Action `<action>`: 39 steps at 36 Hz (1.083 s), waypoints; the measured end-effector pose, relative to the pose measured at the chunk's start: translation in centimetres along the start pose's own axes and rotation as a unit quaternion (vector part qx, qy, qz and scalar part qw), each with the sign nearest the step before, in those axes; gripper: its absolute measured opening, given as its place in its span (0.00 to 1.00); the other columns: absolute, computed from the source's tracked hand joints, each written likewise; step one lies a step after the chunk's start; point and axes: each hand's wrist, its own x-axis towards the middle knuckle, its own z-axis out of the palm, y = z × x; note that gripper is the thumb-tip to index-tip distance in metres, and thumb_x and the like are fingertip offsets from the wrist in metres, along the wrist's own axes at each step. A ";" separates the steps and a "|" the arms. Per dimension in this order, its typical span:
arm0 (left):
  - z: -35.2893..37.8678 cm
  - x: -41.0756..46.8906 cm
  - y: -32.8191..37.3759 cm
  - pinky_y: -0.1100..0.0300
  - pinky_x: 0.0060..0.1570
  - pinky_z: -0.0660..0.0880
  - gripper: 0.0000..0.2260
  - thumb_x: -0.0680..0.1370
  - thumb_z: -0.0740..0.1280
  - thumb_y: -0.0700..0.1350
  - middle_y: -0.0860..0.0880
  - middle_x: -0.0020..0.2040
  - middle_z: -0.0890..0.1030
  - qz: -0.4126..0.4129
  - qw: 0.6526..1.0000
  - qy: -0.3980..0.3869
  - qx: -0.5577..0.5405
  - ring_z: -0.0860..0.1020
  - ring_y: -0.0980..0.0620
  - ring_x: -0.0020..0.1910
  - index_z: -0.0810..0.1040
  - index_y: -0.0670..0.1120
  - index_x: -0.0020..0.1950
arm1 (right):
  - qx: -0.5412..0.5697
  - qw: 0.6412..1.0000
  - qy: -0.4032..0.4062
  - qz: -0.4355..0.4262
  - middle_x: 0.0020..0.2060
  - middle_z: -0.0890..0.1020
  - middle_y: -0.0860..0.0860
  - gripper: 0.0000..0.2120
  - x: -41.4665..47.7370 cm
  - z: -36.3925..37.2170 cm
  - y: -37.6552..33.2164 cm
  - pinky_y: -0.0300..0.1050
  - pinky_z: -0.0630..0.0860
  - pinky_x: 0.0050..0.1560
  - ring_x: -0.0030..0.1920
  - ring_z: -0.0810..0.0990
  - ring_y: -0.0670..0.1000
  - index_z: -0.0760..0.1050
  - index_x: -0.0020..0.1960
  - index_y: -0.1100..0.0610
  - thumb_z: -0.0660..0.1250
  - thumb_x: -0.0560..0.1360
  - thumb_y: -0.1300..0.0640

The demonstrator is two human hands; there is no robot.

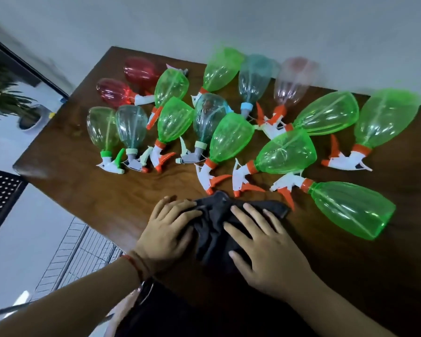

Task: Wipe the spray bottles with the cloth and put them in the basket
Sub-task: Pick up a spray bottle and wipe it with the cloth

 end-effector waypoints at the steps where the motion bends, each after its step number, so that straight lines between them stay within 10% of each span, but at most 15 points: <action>1: 0.0 -0.1 0.0 0.40 0.80 0.62 0.17 0.82 0.65 0.49 0.50 0.71 0.80 -0.006 1.000 0.002 -0.004 0.76 0.47 0.72 0.80 0.49 0.70 | 0.001 1.000 0.000 0.000 0.85 0.56 0.48 0.28 0.0 0.1 0.0 0.58 0.52 0.83 0.85 0.48 0.51 0.63 0.82 0.43 0.54 0.84 0.37; 23: 1.4 -0.7 -1.8 0.46 0.83 0.52 0.10 0.83 0.67 0.50 0.57 0.72 0.74 0.018 0.989 0.030 -0.140 0.67 0.53 0.79 0.75 0.55 0.64 | -0.088 0.964 0.246 0.047 0.73 0.76 0.44 0.13 -1.1 2.2 -1.5 0.54 0.67 0.73 0.75 0.71 0.53 0.82 0.66 0.47 0.65 0.84 0.49; 33: 1.5 -0.8 -2.1 0.35 0.73 0.67 0.06 0.80 0.73 0.44 0.53 0.65 0.80 0.089 0.978 0.089 -0.165 0.73 0.48 0.69 0.79 0.52 0.55 | -0.077 0.937 0.327 0.094 0.57 0.80 0.42 0.09 -2.5 5.3 -8.4 0.50 0.71 0.58 0.60 0.77 0.51 0.82 0.57 0.48 0.68 0.80 0.49; 39: 1.2 -0.9 -1.8 0.48 0.60 0.73 0.06 0.81 0.71 0.40 0.54 0.50 0.77 0.105 0.964 0.118 -0.215 0.73 0.51 0.51 0.77 0.50 0.53 | -0.089 0.930 0.305 0.183 0.60 0.79 0.40 0.19 -2.8 6.2 -9.7 0.47 0.71 0.60 0.60 0.76 0.48 0.79 0.66 0.45 0.71 0.79 0.40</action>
